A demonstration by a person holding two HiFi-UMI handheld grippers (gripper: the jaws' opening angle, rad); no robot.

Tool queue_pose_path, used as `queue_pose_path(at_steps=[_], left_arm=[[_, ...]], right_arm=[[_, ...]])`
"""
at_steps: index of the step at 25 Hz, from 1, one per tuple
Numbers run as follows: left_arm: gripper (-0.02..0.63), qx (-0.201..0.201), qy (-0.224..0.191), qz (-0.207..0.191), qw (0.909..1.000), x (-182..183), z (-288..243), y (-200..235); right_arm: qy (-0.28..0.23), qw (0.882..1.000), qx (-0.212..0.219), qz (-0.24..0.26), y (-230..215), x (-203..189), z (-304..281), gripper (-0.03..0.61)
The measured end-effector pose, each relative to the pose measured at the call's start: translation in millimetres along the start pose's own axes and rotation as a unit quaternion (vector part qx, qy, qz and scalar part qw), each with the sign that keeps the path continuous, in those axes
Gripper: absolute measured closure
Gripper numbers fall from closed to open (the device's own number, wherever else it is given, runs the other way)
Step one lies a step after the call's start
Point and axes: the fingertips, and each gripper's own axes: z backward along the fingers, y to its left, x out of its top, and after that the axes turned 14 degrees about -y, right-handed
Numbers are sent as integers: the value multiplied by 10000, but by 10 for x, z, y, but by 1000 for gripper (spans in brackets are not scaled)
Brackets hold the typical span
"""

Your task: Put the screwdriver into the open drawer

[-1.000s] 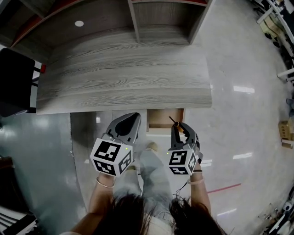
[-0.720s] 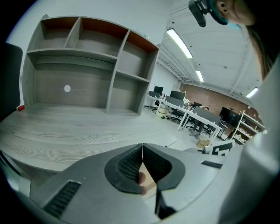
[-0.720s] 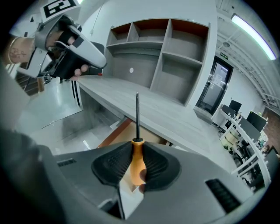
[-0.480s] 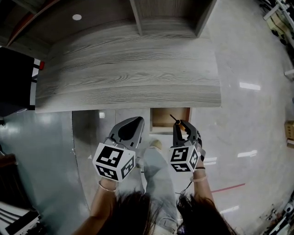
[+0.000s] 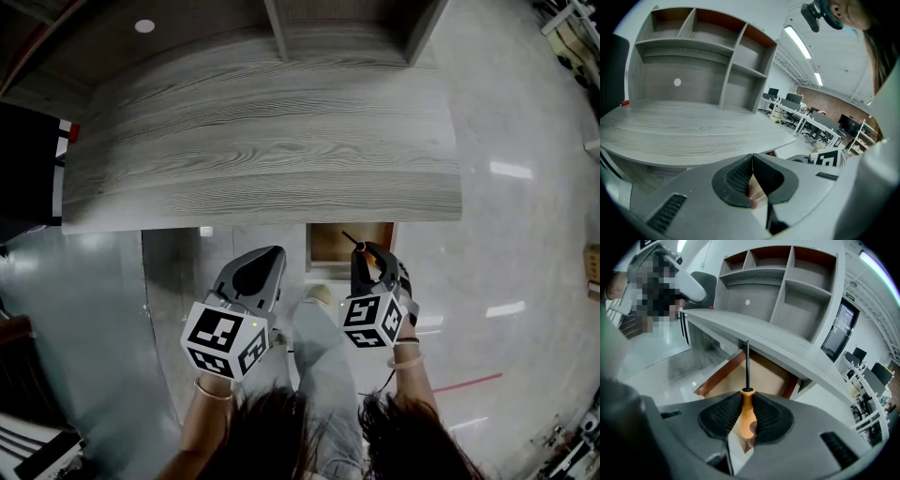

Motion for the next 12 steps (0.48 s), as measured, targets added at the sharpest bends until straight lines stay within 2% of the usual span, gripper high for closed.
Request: queue_pose_path(at_steps=[12], left_arm=[[597,79,51,149,9998,-278,-159,182]], right_arm=[[327,9991,232,99,162,-230,-314,491]])
